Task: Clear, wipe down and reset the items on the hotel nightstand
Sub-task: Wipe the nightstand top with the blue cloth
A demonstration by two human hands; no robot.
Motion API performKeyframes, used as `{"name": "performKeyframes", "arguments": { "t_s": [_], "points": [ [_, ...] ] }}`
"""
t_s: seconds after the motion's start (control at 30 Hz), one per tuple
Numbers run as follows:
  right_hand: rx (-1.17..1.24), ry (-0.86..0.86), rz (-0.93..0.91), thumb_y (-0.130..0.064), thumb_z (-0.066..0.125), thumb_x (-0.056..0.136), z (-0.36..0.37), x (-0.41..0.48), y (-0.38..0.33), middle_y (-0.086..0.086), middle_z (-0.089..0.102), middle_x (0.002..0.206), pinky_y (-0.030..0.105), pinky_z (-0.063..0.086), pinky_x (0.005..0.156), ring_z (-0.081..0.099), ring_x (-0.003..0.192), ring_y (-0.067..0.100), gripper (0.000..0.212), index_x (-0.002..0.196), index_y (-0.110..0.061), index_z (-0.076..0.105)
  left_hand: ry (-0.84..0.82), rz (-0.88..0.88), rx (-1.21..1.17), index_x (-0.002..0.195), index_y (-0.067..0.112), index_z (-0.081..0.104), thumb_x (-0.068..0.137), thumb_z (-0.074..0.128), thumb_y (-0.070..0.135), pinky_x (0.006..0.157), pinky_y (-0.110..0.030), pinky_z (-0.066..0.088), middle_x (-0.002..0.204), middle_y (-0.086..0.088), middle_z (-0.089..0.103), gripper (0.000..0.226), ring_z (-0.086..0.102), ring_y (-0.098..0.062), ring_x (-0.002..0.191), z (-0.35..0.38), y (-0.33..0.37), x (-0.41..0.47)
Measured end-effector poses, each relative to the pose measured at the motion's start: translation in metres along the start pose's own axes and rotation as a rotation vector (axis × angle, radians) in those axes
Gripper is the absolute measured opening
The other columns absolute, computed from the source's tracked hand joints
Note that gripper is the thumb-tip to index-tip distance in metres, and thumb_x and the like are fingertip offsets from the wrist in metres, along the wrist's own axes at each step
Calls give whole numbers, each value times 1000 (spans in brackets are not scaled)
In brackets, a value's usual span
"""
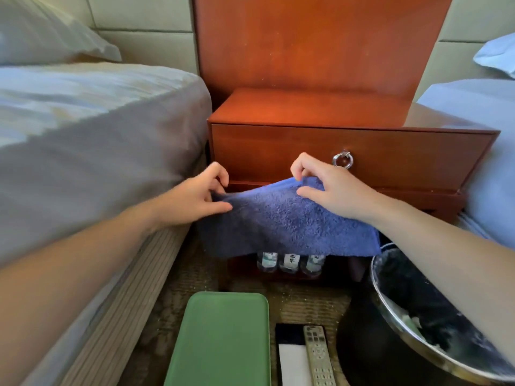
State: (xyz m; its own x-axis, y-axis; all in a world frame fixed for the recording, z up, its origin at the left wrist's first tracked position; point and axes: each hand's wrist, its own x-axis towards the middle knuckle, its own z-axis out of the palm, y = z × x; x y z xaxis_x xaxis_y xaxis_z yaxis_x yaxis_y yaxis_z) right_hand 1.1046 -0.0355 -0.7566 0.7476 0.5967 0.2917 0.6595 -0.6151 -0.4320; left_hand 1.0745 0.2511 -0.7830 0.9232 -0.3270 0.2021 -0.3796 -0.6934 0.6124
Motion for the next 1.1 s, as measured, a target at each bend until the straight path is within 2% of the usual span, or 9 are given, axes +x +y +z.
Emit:
{"name": "performKeyframes", "arguments": {
  "t_s": [0.1,0.2,0.27,0.33,0.47,0.6,0.7,0.97,1.1],
  "points": [
    [-199,108,-74,-16,48,98,11,14,-3,-7,51,96,47,48,80,56,84,22,26,100,-39,58,307,176,349,98,25,41,91,62,14,65,-32,45,87,9,54,24,52,-5,66,-10,7,7],
    [-468,104,-22,-18,46,101,25,24,-4,1,46,98,40,44,65,56,82,30,31,121,-36,61,387,198,704,114,27,56,94,56,16,62,-46,52,104,-1,53,23,59,-29,80,-3,5,13],
    [-650,209,-44,-17,39,100,34,23,0,4,43,89,35,31,62,50,81,30,27,103,-23,65,353,164,815,121,21,61,89,59,7,52,-44,50,106,-8,53,35,58,-33,81,9,0,14],
    [-850,317,-135,-16,34,93,42,19,4,5,50,90,36,29,65,49,85,31,40,99,-19,73,385,161,858,119,12,64,86,57,4,49,-43,48,109,-14,53,35,58,-37,82,18,0,14],
    [-942,389,-131,-3,35,82,60,21,-9,6,57,90,37,32,64,51,81,30,34,76,-11,67,522,229,1009,106,3,68,82,46,8,77,-47,39,121,-23,49,32,47,-39,94,37,2,18],
    [-778,415,3,-6,38,77,82,24,-16,3,57,81,33,38,62,53,76,25,25,81,-12,62,453,160,985,112,-3,62,74,61,8,78,-46,42,111,-22,56,40,51,-39,97,52,-5,21],
    [-701,435,37,-6,39,77,81,14,-1,3,59,88,31,43,62,56,80,23,28,92,-11,62,390,151,933,118,-4,57,79,50,15,80,-50,48,111,-22,57,44,52,-38,99,59,-4,24],
    [-839,455,202,-6,57,70,21,-56,83,-3,61,105,33,51,75,58,97,23,42,111,-17,60,322,354,775,117,-1,63,81,43,18,73,-42,54,108,-14,63,45,58,-31,91,122,64,80],
    [-840,505,365,-6,55,67,-11,-92,121,-2,63,107,36,51,70,58,98,25,45,109,-17,62,302,412,690,112,-1,65,76,40,20,74,-42,53,106,-14,63,48,59,-31,92,172,105,110]
  ]
}}
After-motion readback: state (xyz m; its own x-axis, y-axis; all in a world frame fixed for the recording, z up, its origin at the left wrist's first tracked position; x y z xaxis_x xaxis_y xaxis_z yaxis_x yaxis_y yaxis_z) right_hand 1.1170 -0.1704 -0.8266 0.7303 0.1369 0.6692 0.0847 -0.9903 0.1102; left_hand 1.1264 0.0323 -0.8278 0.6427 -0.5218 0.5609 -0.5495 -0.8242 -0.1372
